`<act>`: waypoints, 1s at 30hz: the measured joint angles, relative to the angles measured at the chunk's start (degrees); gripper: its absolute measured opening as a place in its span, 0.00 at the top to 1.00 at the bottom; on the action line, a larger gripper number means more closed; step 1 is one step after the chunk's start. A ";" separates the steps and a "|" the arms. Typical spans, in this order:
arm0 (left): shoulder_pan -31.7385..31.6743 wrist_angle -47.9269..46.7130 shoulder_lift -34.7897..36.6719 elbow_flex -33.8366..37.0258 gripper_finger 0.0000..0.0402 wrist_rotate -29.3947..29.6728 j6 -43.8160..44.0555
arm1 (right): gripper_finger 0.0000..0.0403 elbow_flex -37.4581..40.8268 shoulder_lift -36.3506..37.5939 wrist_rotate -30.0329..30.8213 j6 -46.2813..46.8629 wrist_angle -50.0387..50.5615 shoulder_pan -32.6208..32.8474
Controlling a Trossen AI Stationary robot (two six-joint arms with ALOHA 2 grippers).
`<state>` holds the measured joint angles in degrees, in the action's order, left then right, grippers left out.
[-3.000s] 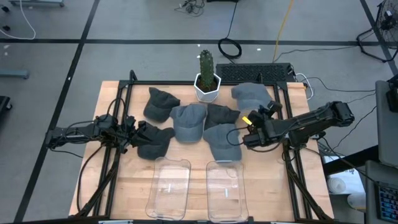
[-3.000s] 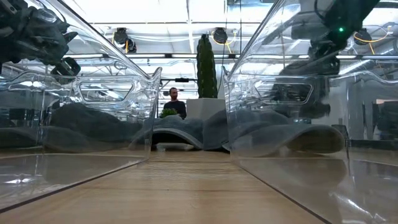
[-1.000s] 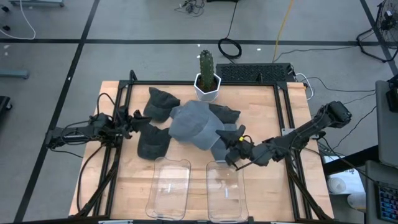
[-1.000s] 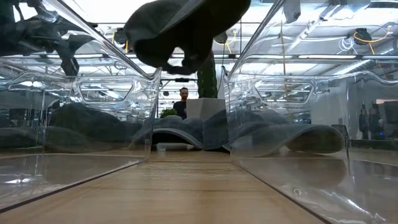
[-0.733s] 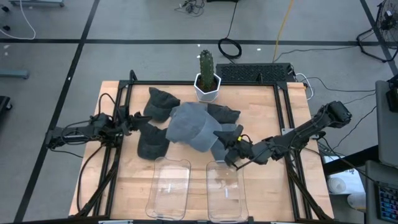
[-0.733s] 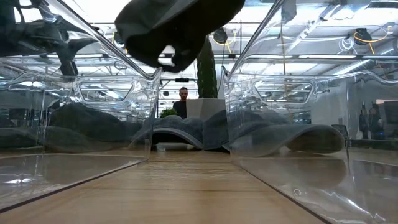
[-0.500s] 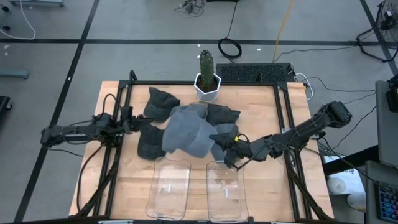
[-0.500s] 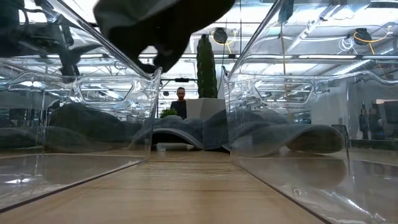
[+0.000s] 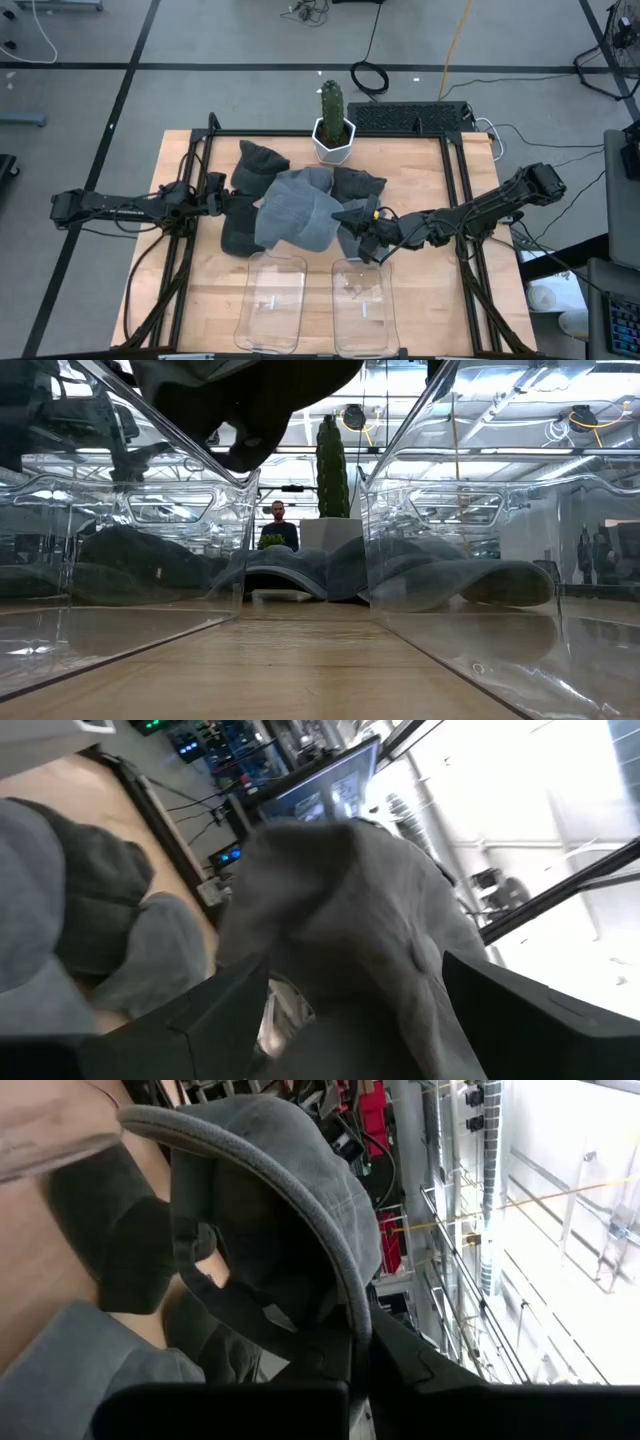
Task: Pick & Place hat
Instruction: Put the top right gray cap into the left transparent bin
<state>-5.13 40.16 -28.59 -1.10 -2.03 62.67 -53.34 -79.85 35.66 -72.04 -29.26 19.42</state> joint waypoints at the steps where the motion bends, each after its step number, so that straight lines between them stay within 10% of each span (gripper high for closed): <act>1: 0.00 2.17 -1.24 0.00 0.24 -0.24 0.01 | 1.00 0.00 -0.01 0.03 0.17 0.00 -0.02; 19: 3.04 6.40 -27.44 -17.64 0.29 -9.32 -7.22 | 1.00 0.00 0.00 0.32 -0.62 -0.95 -0.21; 30: 5.69 6.13 -29.78 -27.14 0.35 -20.41 -12.90 | 1.00 0.00 -0.01 0.52 0.84 -0.55 -0.24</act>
<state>0.56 46.29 -58.37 -28.24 -22.44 49.78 -53.34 -79.85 36.18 -71.20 -29.80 19.18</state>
